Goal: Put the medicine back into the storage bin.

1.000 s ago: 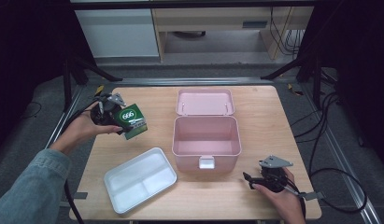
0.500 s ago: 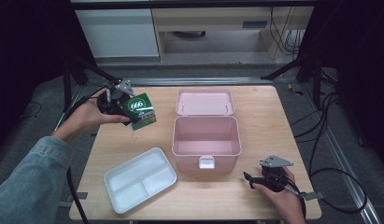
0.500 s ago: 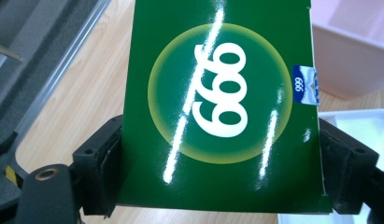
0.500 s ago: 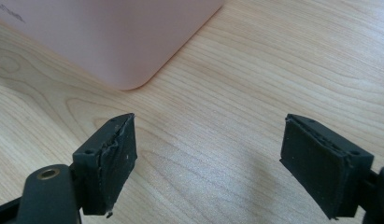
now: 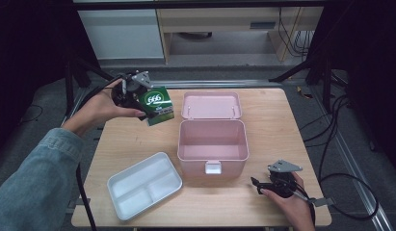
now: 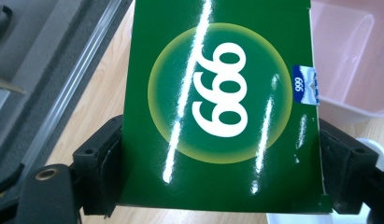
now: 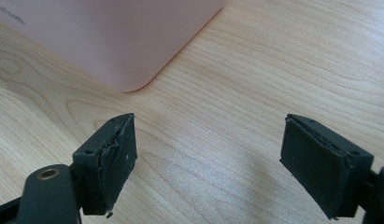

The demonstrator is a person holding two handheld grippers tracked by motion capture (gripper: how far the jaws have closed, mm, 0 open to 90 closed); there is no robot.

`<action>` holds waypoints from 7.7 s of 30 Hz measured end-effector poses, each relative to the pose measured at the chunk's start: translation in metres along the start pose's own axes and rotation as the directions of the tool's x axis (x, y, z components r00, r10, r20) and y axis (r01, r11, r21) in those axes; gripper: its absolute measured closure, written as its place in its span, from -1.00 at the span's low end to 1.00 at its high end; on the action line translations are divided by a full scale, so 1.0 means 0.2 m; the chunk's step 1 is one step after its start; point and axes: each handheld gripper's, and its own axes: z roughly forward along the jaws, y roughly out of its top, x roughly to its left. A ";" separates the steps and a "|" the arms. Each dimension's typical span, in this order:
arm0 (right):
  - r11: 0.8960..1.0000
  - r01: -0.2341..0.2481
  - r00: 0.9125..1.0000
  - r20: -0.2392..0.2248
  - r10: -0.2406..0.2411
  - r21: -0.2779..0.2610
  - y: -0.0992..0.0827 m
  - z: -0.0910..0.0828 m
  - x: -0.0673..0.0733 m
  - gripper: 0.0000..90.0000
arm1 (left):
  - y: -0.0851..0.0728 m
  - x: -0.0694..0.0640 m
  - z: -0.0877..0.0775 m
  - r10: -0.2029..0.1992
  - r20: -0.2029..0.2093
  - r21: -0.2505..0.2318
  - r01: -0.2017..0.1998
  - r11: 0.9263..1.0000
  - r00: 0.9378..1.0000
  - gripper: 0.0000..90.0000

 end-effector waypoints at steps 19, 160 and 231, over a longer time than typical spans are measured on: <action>1.000 0.002 1.000 -0.004 -0.002 -0.007 0.00 -0.01 0.00 -0.58 | 0.43 -0.16 0.17 0.139 0.098 -0.023 -0.137 0.990 0.985 -0.64; 1.000 0.013 1.000 -0.007 -0.013 -0.006 0.00 -0.02 0.00 -0.59 | 0.48 -0.59 1.16 0.216 0.348 0.083 -0.260 0.962 0.912 -0.70; 1.000 0.027 1.000 -0.001 -0.027 0.011 0.00 0.00 0.03 -0.56 | -0.56 -0.53 0.31 -0.193 -0.001 -0.025 0.193 0.981 0.981 -0.45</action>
